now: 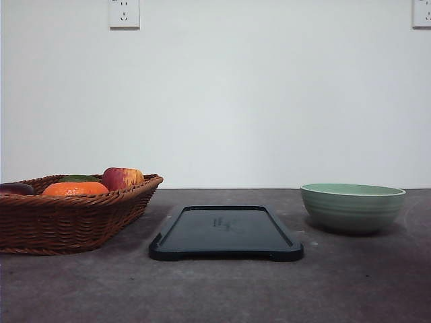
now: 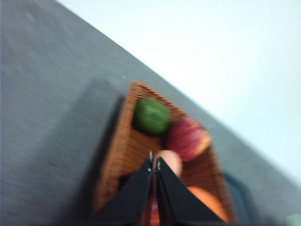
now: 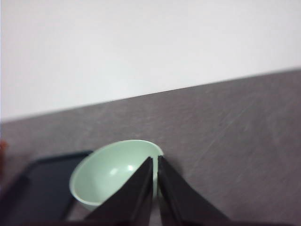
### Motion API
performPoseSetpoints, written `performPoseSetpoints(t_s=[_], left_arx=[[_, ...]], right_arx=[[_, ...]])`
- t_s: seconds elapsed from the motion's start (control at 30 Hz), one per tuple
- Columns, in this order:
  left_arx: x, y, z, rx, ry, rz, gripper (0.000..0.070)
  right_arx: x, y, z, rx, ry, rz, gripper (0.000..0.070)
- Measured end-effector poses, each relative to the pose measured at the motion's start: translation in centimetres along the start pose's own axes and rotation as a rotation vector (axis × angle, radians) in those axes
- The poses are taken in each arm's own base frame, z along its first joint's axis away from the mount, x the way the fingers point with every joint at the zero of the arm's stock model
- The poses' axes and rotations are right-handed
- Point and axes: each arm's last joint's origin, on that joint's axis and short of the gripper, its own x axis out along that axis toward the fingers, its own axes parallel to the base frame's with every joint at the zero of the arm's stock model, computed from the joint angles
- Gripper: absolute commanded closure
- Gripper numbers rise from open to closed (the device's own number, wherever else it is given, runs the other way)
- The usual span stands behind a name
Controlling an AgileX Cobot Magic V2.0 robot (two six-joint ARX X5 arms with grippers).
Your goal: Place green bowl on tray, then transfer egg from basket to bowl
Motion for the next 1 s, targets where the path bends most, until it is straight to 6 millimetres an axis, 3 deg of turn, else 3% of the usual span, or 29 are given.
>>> performPoseSetpoints(t_s=[0.13, 0.27, 0.43, 0.57, 0.8, 1.0], left_arx=[[0.0, -0.6, 0.6, -0.125, -0.05, -0.08, 0.07], [-0.2, -1.1, 1.3, -0.14, -0.111, -0.115, 0.07], [-0.9, -2.4, 3.1, -0.063, -0.208, -0.099, 0.0699], [-1.6, -3.9, 5.2, 0.039, -0.264, -0.07, 0.0699], [-1.1, -6.5, 8.5, 0.191, -0.176, 0.008, 0.07], [0.8, -8.5, 10.8, 0.307, 0.018, 0.001, 0.07]], right_arx=[[0.0, 0.1, 0.2, 0.149, -0.02, 0.022, 0.0693], [-0.1, 0.5, 1.4, 0.182, -0.129, 0.085, 0.0694], [-0.3, 1.0, 2.7, 0.176, -0.152, 0.095, 0.0694], [-0.6, 1.8, 5.1, 0.123, -0.168, 0.096, 0.0694], [0.2, 3.0, 9.1, 0.018, -0.082, 0.057, 0.0694], [1.9, 3.7, 11.3, -0.05, 0.079, 0.048, 0.0694]])
